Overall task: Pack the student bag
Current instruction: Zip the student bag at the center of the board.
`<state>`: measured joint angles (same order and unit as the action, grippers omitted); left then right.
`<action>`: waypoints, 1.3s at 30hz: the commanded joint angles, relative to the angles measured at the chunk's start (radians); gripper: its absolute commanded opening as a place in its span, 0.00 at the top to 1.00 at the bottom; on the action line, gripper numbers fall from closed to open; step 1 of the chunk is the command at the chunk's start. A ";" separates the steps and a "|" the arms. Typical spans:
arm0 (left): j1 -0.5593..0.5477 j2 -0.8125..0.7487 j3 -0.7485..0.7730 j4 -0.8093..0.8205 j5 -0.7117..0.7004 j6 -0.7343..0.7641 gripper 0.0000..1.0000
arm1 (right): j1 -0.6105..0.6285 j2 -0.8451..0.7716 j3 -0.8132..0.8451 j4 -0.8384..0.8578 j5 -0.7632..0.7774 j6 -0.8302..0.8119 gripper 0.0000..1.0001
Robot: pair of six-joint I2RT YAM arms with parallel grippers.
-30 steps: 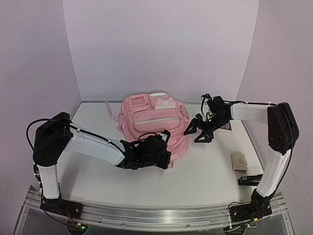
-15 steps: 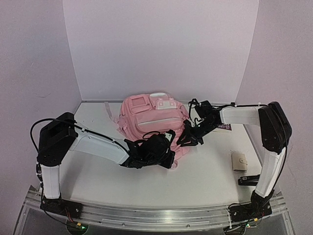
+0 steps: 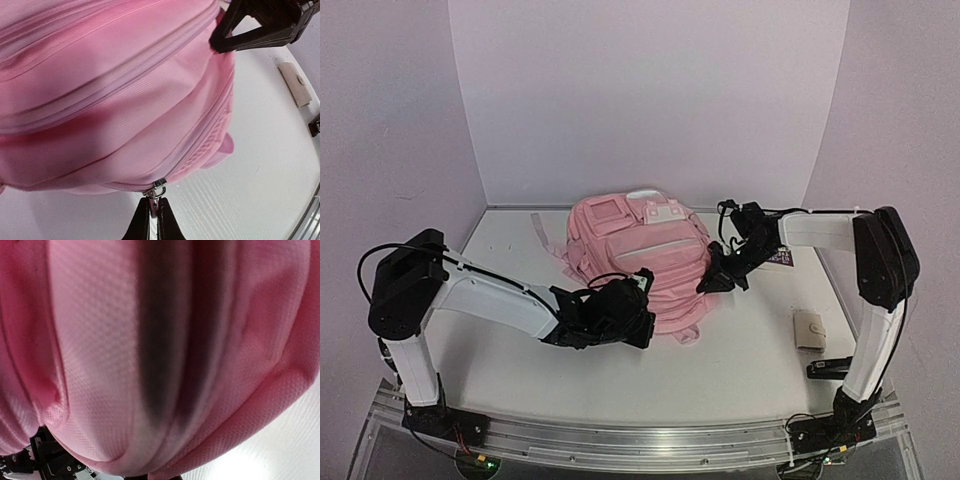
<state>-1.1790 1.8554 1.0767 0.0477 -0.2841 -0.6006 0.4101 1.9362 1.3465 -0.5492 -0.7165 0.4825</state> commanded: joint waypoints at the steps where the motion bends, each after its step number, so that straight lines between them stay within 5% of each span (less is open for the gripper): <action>1: -0.003 -0.103 -0.044 -0.134 -0.118 -0.067 1.00 | -0.065 -0.013 0.071 -0.044 0.193 -0.070 1.00; 5: 0.029 -0.149 -0.105 -0.103 -0.108 -0.087 1.00 | -0.076 -0.001 0.110 -0.067 0.187 -0.100 0.99; 10: 0.035 -0.102 -0.067 0.035 0.017 -0.017 1.00 | -0.076 -0.042 0.121 -0.064 0.034 -0.075 0.34; 12: 0.034 -0.057 -0.011 0.060 0.056 -0.009 1.00 | -0.076 -0.079 0.102 -0.059 -0.003 -0.076 0.23; 18: 0.034 0.048 0.086 0.158 0.144 -0.004 1.00 | -0.060 -0.141 -0.008 -0.059 -0.145 -0.066 0.18; 26: 0.034 0.106 0.163 0.180 0.185 0.005 1.00 | 0.015 -0.105 -0.048 -0.058 -0.118 -0.062 0.19; 34: 0.033 0.109 0.159 0.181 0.195 0.001 1.00 | 0.048 -0.021 0.008 -0.059 -0.032 -0.039 0.44; 39: 0.034 0.075 0.106 0.199 0.180 -0.019 1.00 | 0.048 -0.032 -0.013 -0.058 -0.022 -0.041 0.41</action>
<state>-1.1378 1.9782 1.1874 0.1596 -0.1098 -0.6112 0.4452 1.8862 1.3298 -0.6142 -0.7755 0.4312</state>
